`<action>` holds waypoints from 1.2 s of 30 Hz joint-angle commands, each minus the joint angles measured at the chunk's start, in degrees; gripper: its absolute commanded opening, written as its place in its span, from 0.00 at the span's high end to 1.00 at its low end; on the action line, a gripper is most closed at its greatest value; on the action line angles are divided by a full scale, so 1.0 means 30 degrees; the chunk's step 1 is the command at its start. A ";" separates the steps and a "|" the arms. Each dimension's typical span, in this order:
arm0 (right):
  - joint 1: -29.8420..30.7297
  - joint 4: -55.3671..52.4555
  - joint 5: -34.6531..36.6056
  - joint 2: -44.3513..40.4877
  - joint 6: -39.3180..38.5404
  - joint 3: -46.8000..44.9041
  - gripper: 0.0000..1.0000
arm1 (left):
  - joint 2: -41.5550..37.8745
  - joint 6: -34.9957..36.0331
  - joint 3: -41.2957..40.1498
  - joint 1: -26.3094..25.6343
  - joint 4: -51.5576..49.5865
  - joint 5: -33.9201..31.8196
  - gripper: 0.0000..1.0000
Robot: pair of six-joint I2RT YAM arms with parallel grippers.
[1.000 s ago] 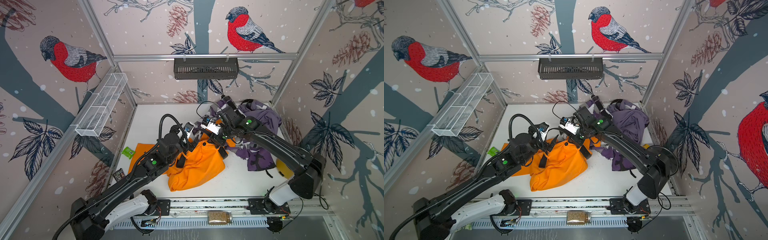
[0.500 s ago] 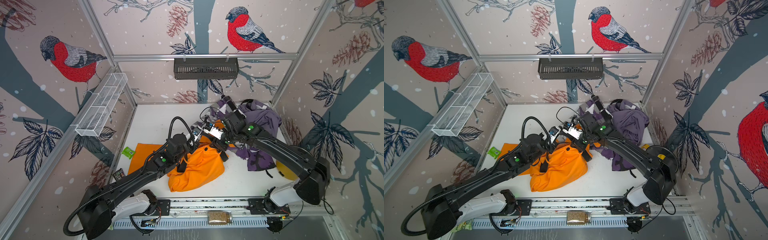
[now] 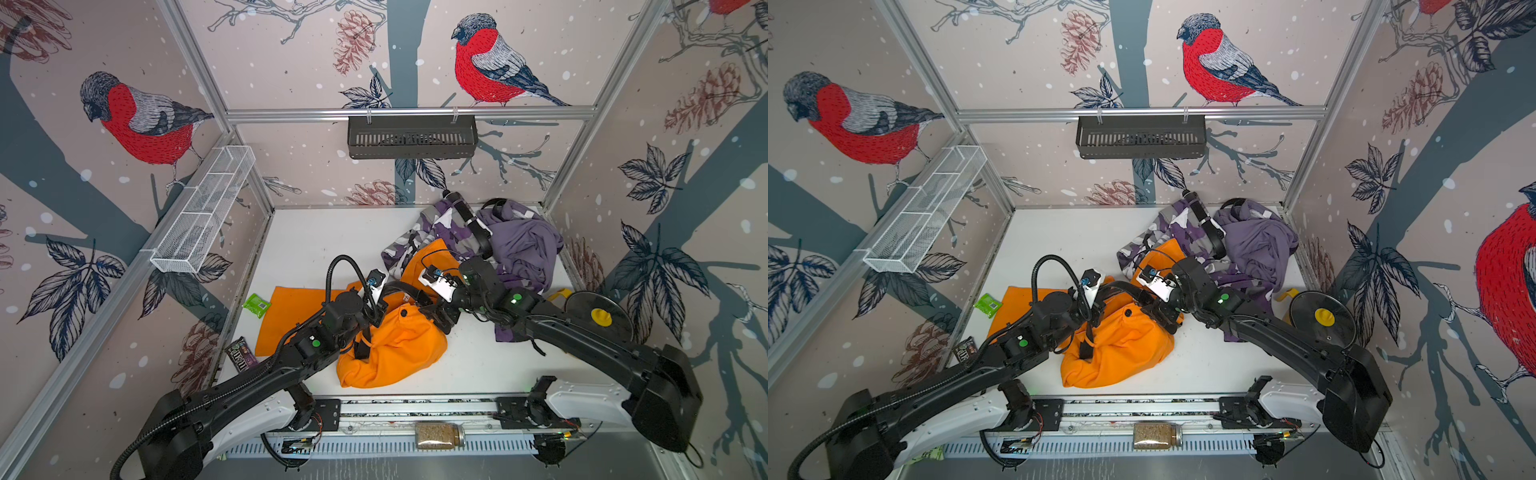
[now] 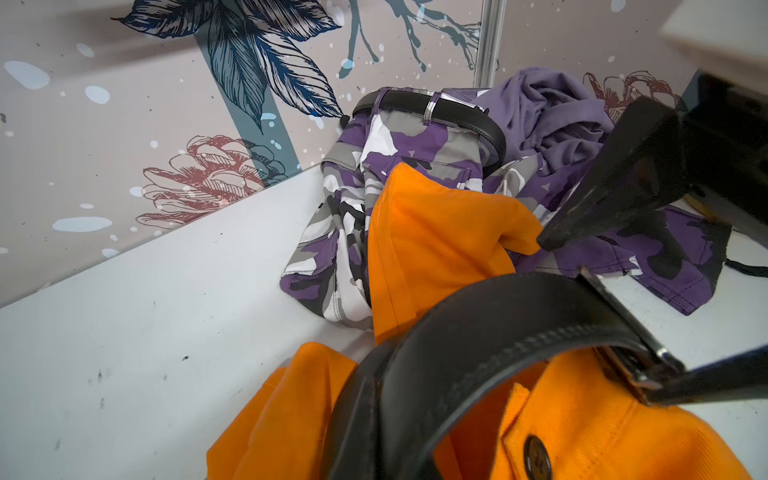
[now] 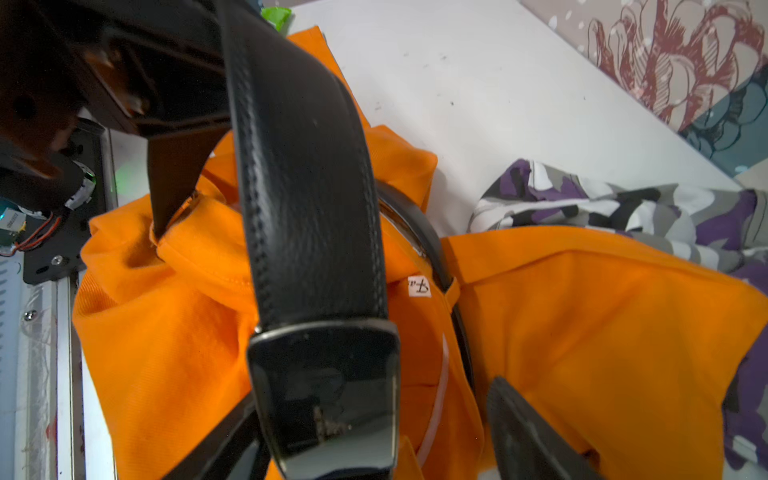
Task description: Remove the belt from the trousers
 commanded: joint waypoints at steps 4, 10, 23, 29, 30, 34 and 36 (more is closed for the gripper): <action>0.1102 0.1658 0.0661 0.0489 0.0890 0.0367 0.17 | -0.0363 -0.1137 -0.0156 -0.0065 -0.0113 -0.0366 1.00; 0.2110 0.2405 0.2670 0.1534 0.2201 0.0258 0.13 | -0.1182 -0.2246 -0.0695 -0.0088 -0.0324 -0.0870 1.00; 0.3042 0.4579 0.3283 0.2078 0.1722 -0.0381 0.20 | -0.2022 -0.3367 -0.1379 -0.0088 -0.0529 -0.1625 1.00; 0.3258 0.5702 0.3721 0.2215 0.1538 -0.0753 0.26 | -0.2187 -0.3627 -0.1535 -0.0117 -0.0542 -0.1644 1.00; 0.3253 0.5851 0.3721 0.2263 0.1506 -0.0794 0.28 | -0.2211 -0.3609 -0.1564 -0.0117 -0.0531 -0.1688 1.00; 0.3273 0.6674 0.3672 0.2198 0.1376 -0.1031 0.33 | -0.2292 -0.3622 -0.1571 -0.0146 -0.0598 -0.1717 1.00; 0.3256 0.6733 0.3672 0.2236 0.1280 -0.0984 0.35 | -0.2252 -0.3615 -0.1566 -0.0146 -0.0610 -0.1717 1.00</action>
